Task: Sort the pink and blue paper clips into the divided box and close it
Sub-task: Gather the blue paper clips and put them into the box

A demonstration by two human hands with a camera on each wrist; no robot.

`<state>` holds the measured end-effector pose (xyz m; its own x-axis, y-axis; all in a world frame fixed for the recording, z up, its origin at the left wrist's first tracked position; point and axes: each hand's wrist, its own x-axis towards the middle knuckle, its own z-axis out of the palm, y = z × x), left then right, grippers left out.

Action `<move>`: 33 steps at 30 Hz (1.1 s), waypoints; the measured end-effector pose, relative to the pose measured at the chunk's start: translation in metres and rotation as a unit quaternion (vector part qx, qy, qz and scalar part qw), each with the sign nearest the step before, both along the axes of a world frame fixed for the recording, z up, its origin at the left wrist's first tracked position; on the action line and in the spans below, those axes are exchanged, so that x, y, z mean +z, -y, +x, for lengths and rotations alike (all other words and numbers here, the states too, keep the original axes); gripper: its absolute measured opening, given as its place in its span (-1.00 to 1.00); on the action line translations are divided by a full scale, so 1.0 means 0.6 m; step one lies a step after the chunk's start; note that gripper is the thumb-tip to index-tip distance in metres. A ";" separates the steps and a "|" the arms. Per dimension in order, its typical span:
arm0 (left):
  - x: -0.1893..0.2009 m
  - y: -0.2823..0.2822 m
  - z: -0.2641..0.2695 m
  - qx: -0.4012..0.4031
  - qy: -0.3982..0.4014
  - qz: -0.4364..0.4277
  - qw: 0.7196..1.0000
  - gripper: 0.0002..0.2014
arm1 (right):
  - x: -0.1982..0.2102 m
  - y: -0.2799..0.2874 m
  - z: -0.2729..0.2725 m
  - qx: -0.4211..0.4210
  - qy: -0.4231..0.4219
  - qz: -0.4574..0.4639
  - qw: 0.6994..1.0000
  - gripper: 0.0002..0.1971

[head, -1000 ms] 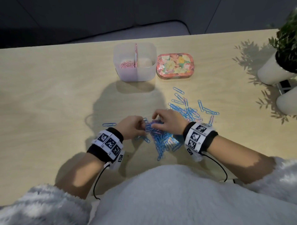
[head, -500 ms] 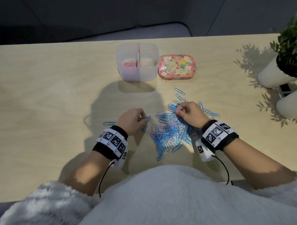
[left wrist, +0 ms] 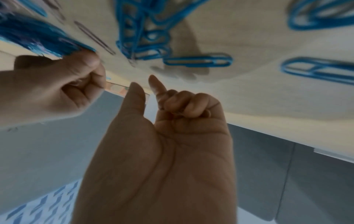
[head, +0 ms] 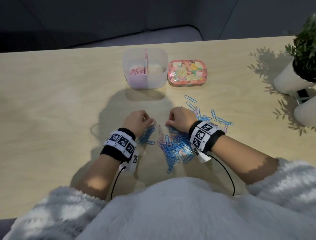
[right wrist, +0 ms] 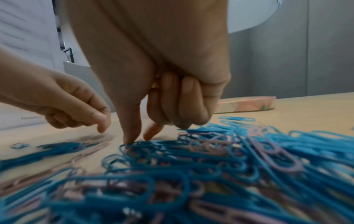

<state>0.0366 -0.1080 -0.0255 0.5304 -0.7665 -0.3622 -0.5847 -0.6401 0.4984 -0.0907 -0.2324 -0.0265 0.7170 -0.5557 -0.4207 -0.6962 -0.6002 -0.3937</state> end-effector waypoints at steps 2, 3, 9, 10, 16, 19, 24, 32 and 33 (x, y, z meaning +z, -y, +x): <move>-0.008 0.014 -0.010 -0.020 0.005 0.008 1.000 -0.76 | -0.002 0.001 0.006 -0.002 -0.012 0.025 1.000 -0.91; -0.012 0.020 -0.015 -0.035 0.011 0.012 0.999 -0.77 | -0.003 0.001 0.008 -0.001 -0.013 0.035 0.999 -0.92; -0.015 0.022 -0.017 -0.041 -0.017 -0.017 0.999 -0.87 | -0.006 0.003 0.002 -0.081 0.137 0.076 0.984 -0.74; -0.013 0.018 -0.012 -0.017 -0.038 -0.034 0.999 -0.90 | -0.004 0.004 0.001 -0.100 0.165 0.109 0.975 -0.76; 0.003 -0.009 0.015 0.164 -0.296 -0.125 0.933 -0.72 | -0.004 -0.020 0.003 -0.009 0.145 0.156 0.977 -0.90; 0.006 -0.017 0.018 0.222 -0.434 -0.141 0.862 -0.75 | -0.008 -0.033 0.007 0.147 0.074 0.035 0.986 -0.85; 0.019 -0.020 0.017 0.266 -0.609 -0.095 0.741 -0.72 | -0.006 -0.025 0.008 0.184 0.022 -0.014 0.983 -0.85; -0.015 -0.034 -0.039 -0.063 -0.163 -0.003 0.985 -0.78 | -0.006 -0.009 -0.019 -0.064 0.211 0.223 0.950 -0.80; -0.017 -0.038 -0.043 -0.100 -0.112 0.015 0.989 -0.84 | -0.003 -0.011 -0.022 -0.092 0.206 0.271 0.936 -0.79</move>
<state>0.0109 -0.0852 -0.0357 0.2736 -0.8348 -0.4778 -0.5777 -0.5398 0.6123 -0.1040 -0.2260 -0.0285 0.7930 -0.4716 -0.3856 -0.4909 -0.1199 -0.8629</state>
